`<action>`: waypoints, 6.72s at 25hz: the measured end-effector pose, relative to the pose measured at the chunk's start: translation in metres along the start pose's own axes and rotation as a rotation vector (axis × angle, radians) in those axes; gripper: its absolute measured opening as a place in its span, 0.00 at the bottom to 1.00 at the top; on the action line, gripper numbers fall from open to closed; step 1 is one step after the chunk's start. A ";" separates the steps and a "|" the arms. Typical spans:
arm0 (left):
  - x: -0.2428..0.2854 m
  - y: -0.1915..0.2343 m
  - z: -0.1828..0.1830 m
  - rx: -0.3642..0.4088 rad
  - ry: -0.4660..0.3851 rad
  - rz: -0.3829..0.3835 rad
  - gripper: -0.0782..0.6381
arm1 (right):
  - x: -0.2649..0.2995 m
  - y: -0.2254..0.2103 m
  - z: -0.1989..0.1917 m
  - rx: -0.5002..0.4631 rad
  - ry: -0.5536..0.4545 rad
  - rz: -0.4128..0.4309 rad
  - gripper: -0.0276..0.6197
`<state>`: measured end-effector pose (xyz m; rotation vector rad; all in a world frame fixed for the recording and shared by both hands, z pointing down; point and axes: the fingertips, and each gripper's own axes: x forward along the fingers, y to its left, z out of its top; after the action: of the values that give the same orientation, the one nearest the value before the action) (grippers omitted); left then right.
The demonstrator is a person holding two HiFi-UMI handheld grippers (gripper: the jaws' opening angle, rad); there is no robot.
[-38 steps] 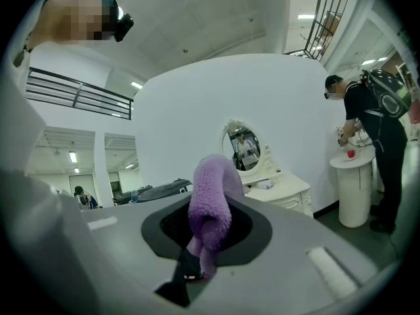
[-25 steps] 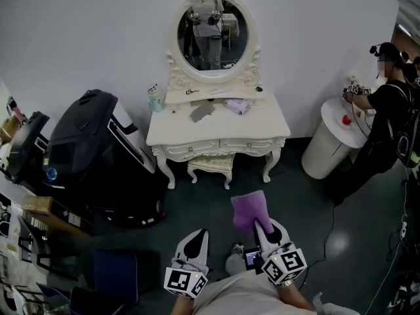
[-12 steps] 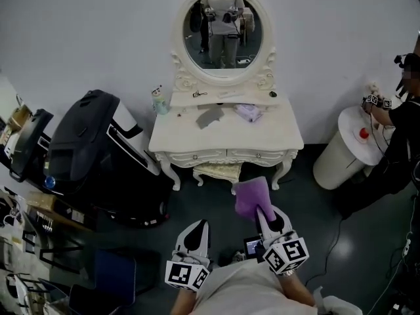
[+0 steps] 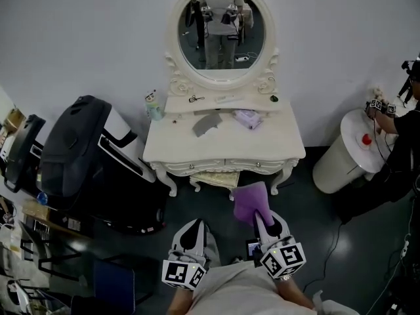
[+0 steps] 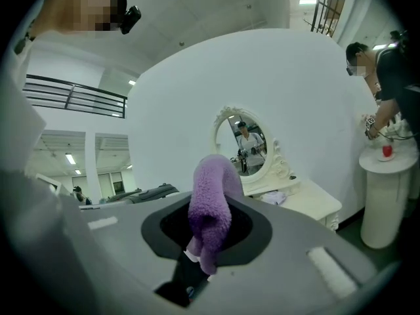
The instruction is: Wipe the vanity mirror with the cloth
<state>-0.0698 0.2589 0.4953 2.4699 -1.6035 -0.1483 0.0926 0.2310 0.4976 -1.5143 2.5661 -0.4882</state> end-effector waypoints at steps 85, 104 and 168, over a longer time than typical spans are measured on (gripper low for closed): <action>0.546 0.304 0.196 0.087 -0.086 -0.205 0.11 | 0.550 -0.176 0.232 -0.082 -0.136 -0.119 0.14; 0.562 0.280 0.296 0.153 -0.160 -0.046 0.11 | 0.668 -0.102 0.417 -0.314 -0.189 0.191 0.14; 0.502 0.335 0.290 0.161 -0.156 0.157 0.11 | 0.773 -0.100 0.353 -0.268 -0.025 0.103 0.14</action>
<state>-0.2178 -0.3622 0.2947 2.4889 -1.9380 -0.2002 -0.1107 -0.5603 0.2438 -1.4396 2.7619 -0.1162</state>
